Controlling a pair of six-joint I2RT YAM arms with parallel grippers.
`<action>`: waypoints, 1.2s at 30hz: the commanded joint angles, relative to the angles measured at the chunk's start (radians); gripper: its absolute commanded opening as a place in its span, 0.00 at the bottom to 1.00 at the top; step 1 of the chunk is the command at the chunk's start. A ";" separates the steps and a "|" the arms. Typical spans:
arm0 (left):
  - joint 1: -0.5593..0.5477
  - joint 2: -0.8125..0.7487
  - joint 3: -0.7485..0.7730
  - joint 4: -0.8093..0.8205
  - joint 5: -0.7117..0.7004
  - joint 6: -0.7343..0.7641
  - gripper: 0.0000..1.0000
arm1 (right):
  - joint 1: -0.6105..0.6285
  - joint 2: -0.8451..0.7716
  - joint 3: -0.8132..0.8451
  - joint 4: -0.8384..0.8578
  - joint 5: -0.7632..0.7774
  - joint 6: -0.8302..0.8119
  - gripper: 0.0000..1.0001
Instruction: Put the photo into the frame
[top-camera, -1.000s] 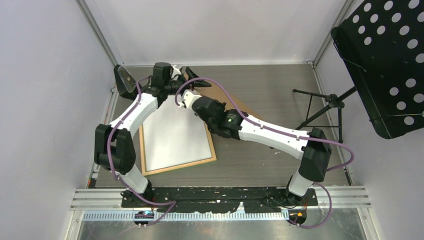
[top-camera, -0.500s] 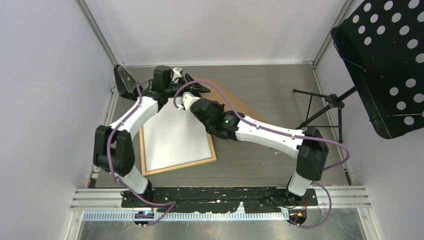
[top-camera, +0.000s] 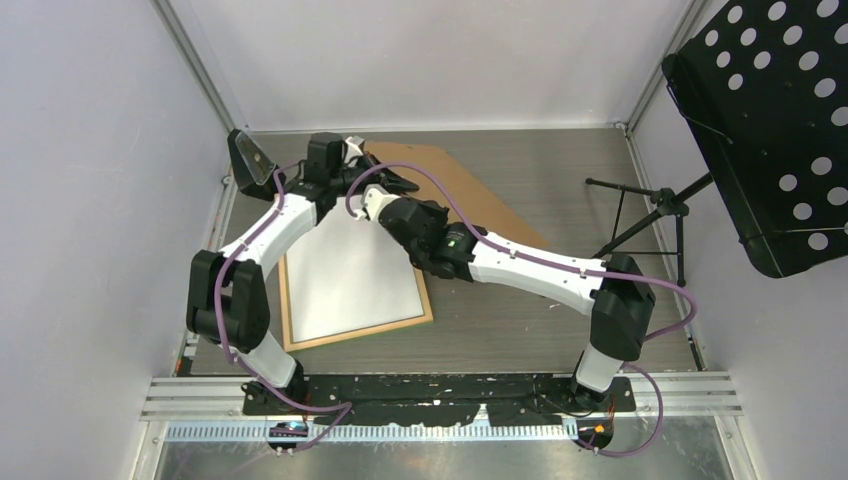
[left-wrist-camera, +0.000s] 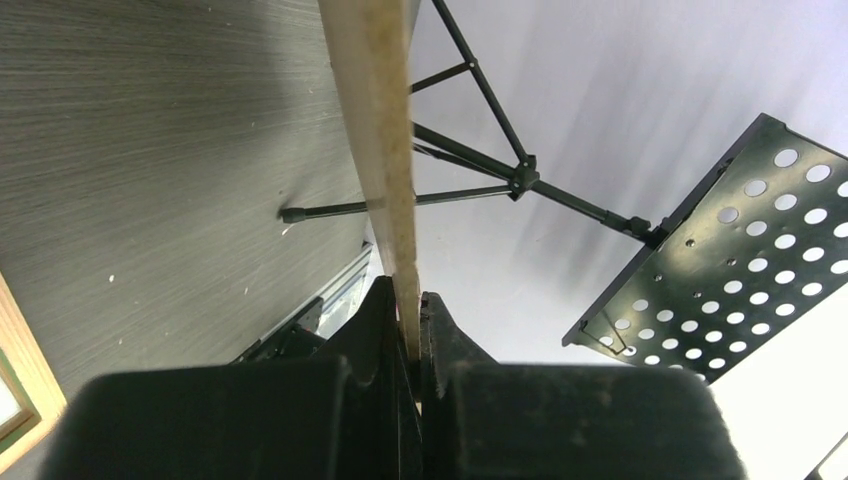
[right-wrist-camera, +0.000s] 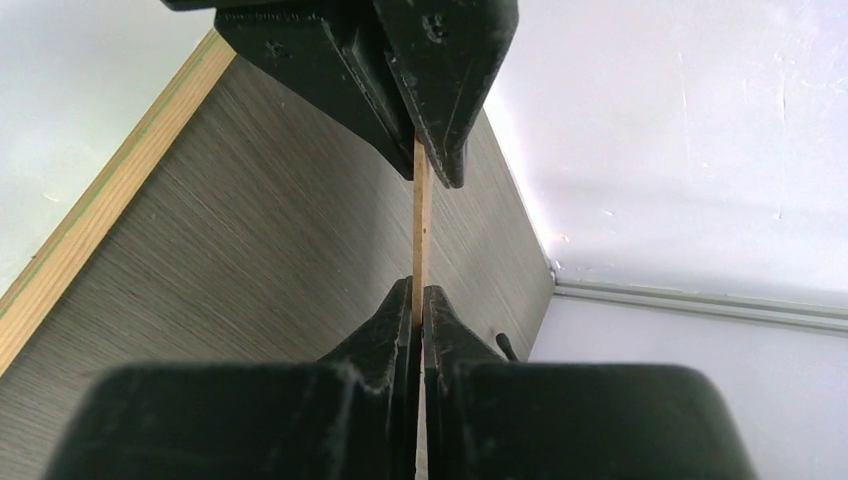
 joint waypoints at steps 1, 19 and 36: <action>-0.004 -0.019 0.005 0.091 0.021 -0.004 0.00 | 0.011 -0.018 0.026 0.056 0.033 -0.001 0.09; 0.003 -0.035 0.005 0.025 0.036 0.125 0.00 | 0.024 -0.065 0.078 -0.104 -0.101 0.156 0.74; 0.068 -0.029 0.014 -0.026 0.174 0.428 0.00 | -0.009 -0.212 0.133 -0.230 -0.412 0.307 0.81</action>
